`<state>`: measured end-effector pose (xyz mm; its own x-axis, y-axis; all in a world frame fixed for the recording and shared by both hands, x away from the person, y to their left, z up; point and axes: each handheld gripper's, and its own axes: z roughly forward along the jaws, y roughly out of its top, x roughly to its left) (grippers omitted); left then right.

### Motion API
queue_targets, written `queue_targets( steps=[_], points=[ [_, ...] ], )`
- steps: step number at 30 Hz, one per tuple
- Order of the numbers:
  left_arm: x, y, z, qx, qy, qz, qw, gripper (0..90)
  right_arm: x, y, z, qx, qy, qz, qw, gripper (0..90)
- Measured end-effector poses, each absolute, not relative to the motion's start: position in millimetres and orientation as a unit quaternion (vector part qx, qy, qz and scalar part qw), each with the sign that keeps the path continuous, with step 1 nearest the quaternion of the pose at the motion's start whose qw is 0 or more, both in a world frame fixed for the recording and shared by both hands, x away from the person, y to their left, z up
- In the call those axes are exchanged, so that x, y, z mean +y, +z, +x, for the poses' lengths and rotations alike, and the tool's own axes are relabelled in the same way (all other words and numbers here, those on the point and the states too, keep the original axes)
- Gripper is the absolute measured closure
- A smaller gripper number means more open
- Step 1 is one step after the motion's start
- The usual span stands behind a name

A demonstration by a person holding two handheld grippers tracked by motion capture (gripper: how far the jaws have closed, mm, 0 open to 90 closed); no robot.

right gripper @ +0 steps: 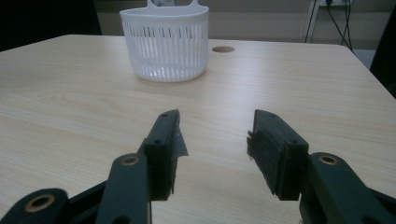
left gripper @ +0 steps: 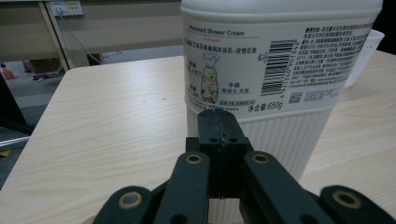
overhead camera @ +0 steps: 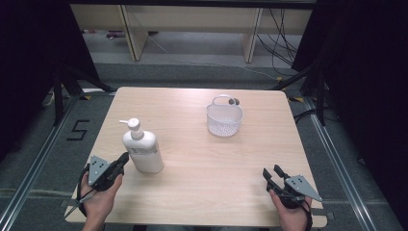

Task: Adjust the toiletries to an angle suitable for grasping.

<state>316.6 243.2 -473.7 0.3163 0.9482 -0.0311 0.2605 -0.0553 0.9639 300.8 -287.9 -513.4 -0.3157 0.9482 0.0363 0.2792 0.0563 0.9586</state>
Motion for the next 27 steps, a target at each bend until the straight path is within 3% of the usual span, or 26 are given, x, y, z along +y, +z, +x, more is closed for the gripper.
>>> queue_targets(
  steps=[9, 21, 27],
  points=[
    [244.5, -470.2, 310.4, 0.471, 0.349, 0.630, 0.509, 89.2, -287.0, -513.6, 300.2, 0.640, 0.499, 0.482, 0.330, 52.2],
    [240.5, -441.8, 294.2, 0.461, 0.342, 0.612, 0.544, 57.3, -287.3, -513.1, 299.8, 0.644, 0.495, 0.482, 0.327, 50.1],
    [232.4, -428.3, 292.6, 0.447, 0.348, 0.606, 0.559, 52.0, -288.2, -513.2, 300.5, 0.644, 0.495, 0.477, 0.336, 50.0]
  ],
)
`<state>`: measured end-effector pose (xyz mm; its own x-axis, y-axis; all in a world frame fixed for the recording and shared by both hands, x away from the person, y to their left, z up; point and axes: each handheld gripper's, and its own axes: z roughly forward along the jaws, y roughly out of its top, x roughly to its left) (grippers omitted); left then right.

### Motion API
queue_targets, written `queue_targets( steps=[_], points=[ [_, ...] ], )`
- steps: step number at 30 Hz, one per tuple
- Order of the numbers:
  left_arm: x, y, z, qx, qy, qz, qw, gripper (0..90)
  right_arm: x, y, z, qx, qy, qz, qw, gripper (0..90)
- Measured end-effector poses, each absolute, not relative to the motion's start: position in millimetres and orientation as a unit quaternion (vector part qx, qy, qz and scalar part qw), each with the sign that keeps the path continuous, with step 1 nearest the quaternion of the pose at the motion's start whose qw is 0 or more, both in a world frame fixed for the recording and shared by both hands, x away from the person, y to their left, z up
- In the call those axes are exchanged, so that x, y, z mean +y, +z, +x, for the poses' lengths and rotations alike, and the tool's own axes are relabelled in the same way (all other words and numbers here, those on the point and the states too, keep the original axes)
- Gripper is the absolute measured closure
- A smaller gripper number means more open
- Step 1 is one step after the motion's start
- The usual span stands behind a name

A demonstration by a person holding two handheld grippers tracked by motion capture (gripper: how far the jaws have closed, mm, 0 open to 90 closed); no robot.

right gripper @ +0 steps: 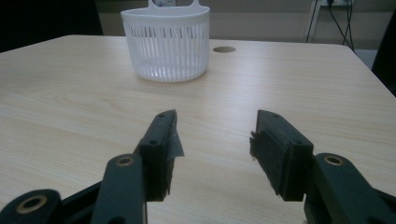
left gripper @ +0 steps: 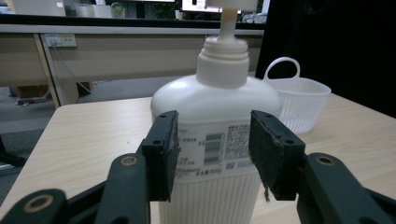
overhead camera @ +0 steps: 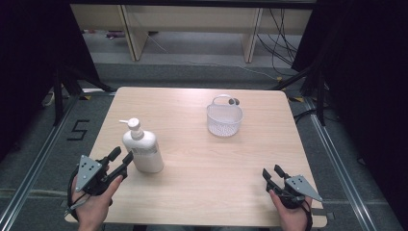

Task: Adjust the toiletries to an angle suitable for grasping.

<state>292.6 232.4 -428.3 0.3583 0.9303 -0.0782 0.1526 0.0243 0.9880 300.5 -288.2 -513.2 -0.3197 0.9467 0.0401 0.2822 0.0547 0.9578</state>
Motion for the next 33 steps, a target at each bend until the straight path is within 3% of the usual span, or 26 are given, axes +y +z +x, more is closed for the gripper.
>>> queue_targets(
  steps=[8, 33],
  points=[
    [222.4, -417.3, 298.8, 0.433, 0.350, 0.606, 0.568, 47.7, -286.0, -513.1, 299.4, 0.641, 0.496, 0.490, 0.322, 49.8],
    [213.2, -390.9, 336.2, 0.434, 0.344, 0.595, 0.582, 48.4, -286.1, -513.7, 300.3, 0.640, 0.503, 0.485, 0.319, 49.5]
  ],
)
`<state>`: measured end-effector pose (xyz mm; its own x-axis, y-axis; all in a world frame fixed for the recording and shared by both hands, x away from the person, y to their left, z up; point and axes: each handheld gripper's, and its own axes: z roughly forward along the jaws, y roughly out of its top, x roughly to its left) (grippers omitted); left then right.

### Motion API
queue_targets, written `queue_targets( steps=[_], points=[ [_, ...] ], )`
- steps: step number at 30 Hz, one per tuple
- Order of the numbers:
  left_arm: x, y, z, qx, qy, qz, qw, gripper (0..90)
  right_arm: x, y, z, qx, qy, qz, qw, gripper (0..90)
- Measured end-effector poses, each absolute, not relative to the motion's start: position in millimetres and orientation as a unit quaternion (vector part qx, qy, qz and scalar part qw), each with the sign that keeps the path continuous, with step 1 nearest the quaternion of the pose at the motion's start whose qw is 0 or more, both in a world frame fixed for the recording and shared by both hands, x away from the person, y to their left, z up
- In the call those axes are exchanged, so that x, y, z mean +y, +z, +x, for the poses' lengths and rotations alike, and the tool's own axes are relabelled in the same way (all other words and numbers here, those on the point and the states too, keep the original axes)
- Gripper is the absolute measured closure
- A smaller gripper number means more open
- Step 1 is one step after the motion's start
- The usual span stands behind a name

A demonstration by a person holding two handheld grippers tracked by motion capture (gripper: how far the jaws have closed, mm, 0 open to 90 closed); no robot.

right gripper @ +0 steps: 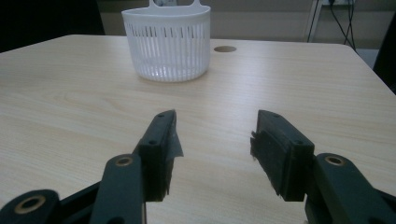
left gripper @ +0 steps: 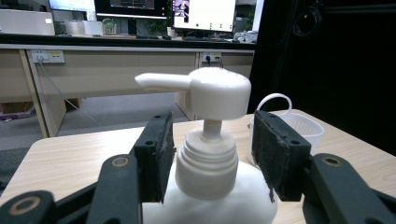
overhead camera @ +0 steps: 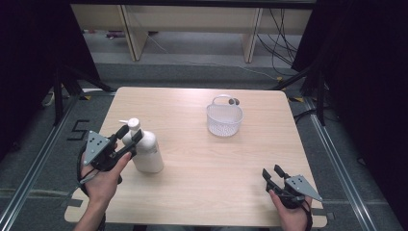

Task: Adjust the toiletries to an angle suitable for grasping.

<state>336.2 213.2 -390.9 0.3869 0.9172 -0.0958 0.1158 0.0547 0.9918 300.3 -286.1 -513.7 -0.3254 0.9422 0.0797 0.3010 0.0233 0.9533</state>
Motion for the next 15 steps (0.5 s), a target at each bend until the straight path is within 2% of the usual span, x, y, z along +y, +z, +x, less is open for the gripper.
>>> queue_targets(
  steps=[15],
  points=[
    [210.8, -385.7, 343.9, 0.435, 0.340, 0.595, 0.584, 50.3, -287.2, -512.9, 300.3, 0.647, 0.492, 0.481, 0.327, 49.4]
  ],
)
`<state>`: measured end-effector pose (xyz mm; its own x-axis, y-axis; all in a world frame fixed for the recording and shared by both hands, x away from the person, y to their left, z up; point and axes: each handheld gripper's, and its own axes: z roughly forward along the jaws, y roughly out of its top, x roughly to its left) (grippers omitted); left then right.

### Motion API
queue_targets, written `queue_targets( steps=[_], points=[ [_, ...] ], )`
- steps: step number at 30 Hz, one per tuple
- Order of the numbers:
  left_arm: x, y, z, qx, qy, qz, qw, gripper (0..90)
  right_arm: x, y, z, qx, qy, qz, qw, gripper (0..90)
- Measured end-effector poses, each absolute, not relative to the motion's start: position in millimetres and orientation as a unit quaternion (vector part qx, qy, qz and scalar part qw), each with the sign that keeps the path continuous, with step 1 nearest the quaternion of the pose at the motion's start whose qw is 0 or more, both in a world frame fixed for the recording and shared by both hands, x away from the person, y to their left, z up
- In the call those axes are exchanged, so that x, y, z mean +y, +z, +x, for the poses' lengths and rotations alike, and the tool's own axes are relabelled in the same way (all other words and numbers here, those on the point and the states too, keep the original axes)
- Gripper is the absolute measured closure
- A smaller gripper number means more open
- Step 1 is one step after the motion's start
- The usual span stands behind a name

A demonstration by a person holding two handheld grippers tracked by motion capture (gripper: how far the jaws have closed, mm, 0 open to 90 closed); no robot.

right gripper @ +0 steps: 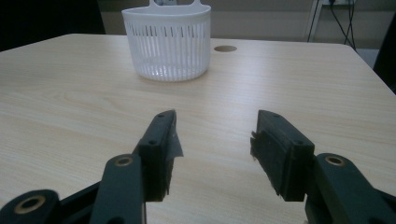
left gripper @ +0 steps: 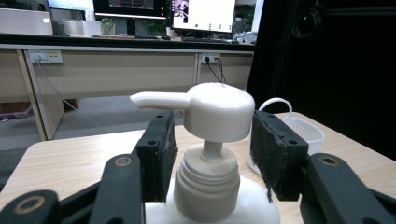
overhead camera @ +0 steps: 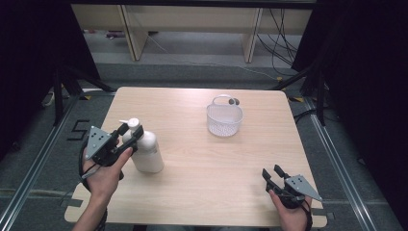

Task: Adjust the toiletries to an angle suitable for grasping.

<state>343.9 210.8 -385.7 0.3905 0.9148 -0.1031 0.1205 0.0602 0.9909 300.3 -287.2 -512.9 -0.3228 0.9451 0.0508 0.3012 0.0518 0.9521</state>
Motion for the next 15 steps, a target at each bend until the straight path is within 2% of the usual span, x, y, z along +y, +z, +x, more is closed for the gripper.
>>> queue_targets(
  steps=[15],
  points=[
    [208.4, -381.9, 347.0, 0.439, 0.341, 0.597, 0.578, 56.7, -285.8, -513.5, 300.2, 0.640, 0.503, 0.487, 0.316, 49.3]
  ],
)
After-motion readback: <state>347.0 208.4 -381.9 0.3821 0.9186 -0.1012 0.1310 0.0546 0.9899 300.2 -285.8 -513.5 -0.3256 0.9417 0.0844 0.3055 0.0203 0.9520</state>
